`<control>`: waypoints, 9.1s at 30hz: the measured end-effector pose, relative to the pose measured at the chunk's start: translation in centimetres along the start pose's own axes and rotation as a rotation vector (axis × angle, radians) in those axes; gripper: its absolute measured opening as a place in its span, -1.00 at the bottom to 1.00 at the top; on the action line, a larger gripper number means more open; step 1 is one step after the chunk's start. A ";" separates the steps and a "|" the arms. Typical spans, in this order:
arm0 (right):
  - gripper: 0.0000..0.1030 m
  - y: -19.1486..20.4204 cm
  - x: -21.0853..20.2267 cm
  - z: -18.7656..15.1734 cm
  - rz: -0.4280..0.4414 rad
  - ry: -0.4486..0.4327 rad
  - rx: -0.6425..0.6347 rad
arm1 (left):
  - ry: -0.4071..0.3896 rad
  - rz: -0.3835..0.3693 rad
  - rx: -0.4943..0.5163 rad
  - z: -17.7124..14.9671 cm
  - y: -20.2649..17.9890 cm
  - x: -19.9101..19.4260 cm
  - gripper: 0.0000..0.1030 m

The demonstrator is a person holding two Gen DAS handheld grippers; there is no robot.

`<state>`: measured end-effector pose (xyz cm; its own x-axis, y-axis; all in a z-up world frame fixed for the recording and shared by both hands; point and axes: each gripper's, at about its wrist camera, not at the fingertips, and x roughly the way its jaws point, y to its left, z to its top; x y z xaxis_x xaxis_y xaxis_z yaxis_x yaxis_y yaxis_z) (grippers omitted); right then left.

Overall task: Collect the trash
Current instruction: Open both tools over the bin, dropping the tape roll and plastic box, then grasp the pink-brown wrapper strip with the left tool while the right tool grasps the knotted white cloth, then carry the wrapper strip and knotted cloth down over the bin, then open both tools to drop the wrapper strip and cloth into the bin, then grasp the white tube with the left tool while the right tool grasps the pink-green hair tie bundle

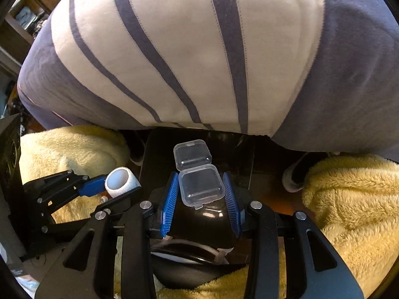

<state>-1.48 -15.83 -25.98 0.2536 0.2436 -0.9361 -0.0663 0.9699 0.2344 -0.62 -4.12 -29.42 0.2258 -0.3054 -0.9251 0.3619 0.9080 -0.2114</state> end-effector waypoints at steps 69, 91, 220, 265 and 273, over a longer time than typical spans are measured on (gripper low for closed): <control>0.55 -3.8 -15.4 14.2 -0.091 -0.527 0.062 | -0.393 0.111 0.016 18.7 0.5 -10.4 0.06; -0.21 4.2 -9.0 20.0 -0.008 -0.436 -0.146 | -0.430 0.096 -0.010 14.4 5.2 -13.8 -0.99; 0.93 -1.5 -16.8 7.1 -0.142 -0.486 -0.022 | -0.388 0.157 0.024 7.1 1.9 -15.3 0.84; -0.52 -3.3 -8.9 25.6 -0.242 -0.457 0.016 | -0.394 0.227 -0.006 24.9 7.5 -9.5 -0.64; -0.56 -3.0 -10.7 22.0 -0.215 -0.445 0.014 | -0.389 0.202 0.001 21.5 6.3 -10.7 -0.64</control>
<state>17.23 -21.30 -10.92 0.6477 0.0121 -0.7618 0.0451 0.9975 0.0541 18.67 -1.26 -14.10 0.6161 -0.2072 -0.7600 0.2764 0.9603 -0.0377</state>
